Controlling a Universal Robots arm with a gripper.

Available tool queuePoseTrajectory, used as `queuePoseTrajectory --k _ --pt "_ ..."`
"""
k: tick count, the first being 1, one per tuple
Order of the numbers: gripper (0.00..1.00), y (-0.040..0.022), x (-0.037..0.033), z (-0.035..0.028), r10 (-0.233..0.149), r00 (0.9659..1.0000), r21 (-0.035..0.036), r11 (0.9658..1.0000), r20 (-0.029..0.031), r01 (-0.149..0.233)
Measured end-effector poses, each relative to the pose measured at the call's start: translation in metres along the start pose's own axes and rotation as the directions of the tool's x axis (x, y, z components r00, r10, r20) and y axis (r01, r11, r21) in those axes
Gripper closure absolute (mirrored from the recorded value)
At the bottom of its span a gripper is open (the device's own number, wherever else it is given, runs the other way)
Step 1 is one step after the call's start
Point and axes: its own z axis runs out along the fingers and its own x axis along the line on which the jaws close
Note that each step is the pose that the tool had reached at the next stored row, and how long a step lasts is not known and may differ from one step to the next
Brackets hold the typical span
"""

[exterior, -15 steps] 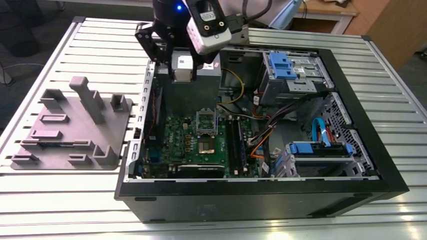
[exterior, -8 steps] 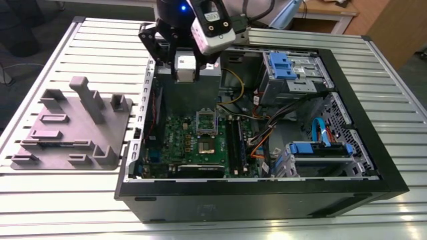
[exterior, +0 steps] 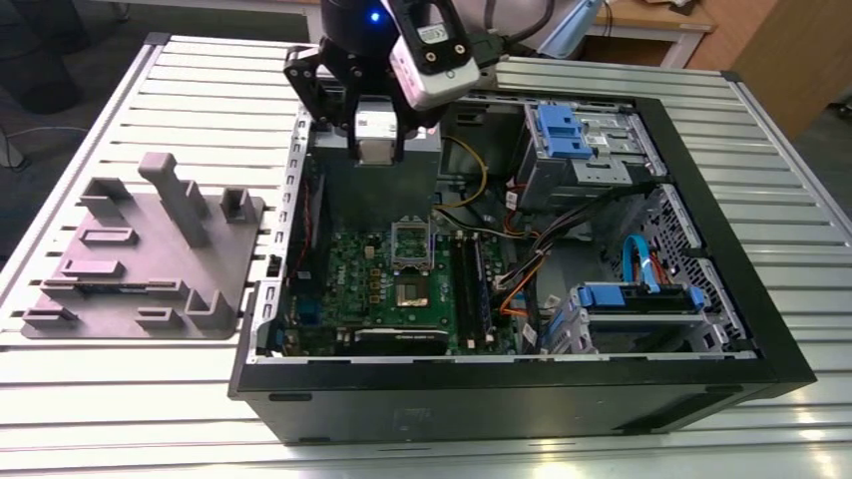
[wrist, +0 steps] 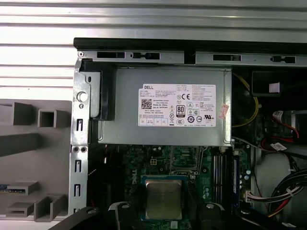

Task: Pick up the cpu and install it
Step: 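Pick up the cpu and move it towards the insertion slot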

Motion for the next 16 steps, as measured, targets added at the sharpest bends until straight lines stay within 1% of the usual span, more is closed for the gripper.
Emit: queuePoseTrajectory --k 10,12,16 --pt "0.53 0.0 -0.0065 0.0002 0.0 1.0 0.0 1.0 0.0 0.0" --pt "0.53 0.0 -0.0094 0.0002 0.0 1.0 0.0 1.0 0.0 0.0" --pt "0.53 0.0 -0.0178 0.0004 0.0 1.0 0.0 1.0 0.0 0.0"
